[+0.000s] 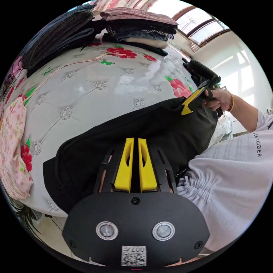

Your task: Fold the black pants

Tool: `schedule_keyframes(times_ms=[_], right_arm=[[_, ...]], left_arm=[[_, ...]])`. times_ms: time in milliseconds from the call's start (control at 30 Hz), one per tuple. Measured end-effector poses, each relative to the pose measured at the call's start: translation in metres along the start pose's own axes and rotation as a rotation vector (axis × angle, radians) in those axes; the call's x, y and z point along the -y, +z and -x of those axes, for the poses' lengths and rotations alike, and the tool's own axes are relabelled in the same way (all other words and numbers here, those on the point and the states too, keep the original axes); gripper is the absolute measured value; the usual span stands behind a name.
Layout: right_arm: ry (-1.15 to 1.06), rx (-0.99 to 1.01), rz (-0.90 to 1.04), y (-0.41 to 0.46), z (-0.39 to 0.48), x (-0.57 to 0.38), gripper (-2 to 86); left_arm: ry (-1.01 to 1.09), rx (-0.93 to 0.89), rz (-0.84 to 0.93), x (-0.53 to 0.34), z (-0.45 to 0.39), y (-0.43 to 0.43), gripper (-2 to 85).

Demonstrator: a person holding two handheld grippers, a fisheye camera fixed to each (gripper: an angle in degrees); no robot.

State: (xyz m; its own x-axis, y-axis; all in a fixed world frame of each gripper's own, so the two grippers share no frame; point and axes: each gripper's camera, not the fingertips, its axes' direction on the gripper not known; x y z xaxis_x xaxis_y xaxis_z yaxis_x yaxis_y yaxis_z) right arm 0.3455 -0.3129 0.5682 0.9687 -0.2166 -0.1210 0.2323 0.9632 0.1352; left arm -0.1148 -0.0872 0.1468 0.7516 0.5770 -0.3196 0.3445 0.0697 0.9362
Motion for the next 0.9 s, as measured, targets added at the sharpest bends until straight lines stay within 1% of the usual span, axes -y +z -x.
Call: schedule_keyframes(times_ms=[133, 167, 233, 300, 367, 500, 600, 667, 767, 800, 867, 900], right_arm=[[0.115, 0.136, -0.086, -0.021, -0.05, -0.001, 9.5], [0.126, 0.159, -0.097, -0.024, -0.056, -0.001, 9.4], [0.131, 0.29, -0.154, -0.037, -0.078, -0.009, 8.9], [0.113, 0.365, -0.23, -0.058, -0.089, -0.021, 8.5], [0.134, 0.351, -0.25, -0.072, -0.099, -0.027, 8.0], [0.139, 0.286, -0.11, -0.063, -0.097, -0.015, 7.1], [0.122, 0.369, -0.066, -0.058, -0.09, -0.008, 5.7], [0.097, 0.366, -0.1, -0.072, -0.084, -0.008, 4.2], [0.058, 0.401, -0.249, -0.132, -0.077, -0.024, 1.8], [0.051, 0.355, -0.304, -0.162, -0.073, -0.033, 1.3], [0.043, 0.251, -0.315, -0.195, -0.064, -0.043, 0.8], [0.05, 0.17, -0.384, -0.22, -0.059, -0.056, 0.7]], left_arm=[[-0.003, -0.009, 0.004, 0.006, 0.001, 0.002, 0.4], [-0.009, -0.017, 0.006, 0.008, 0.002, 0.002, 0.3], [-0.013, -0.024, 0.008, 0.01, 0.003, 0.002, 0.3], [-0.007, -0.018, 0.007, 0.011, 0.001, 0.001, 0.2], [-0.004, -0.011, -0.002, 0.011, -0.002, 0.0, 0.1], [-0.019, -0.029, 0.0, 0.016, -0.001, -0.001, -0.1], [-0.026, -0.038, -0.002, 0.018, -0.003, -0.004, -0.2], [-0.021, -0.029, -0.008, 0.018, -0.008, -0.009, -0.3], [-0.028, -0.008, -0.034, 0.018, -0.012, -0.021, -0.7], [-0.035, -0.007, -0.047, 0.017, -0.012, -0.026, -0.7], [-0.081, -0.01, -0.086, 0.014, -0.008, -0.043, -0.7], [-0.093, -0.007, -0.088, 0.012, -0.007, -0.047, -0.7]])
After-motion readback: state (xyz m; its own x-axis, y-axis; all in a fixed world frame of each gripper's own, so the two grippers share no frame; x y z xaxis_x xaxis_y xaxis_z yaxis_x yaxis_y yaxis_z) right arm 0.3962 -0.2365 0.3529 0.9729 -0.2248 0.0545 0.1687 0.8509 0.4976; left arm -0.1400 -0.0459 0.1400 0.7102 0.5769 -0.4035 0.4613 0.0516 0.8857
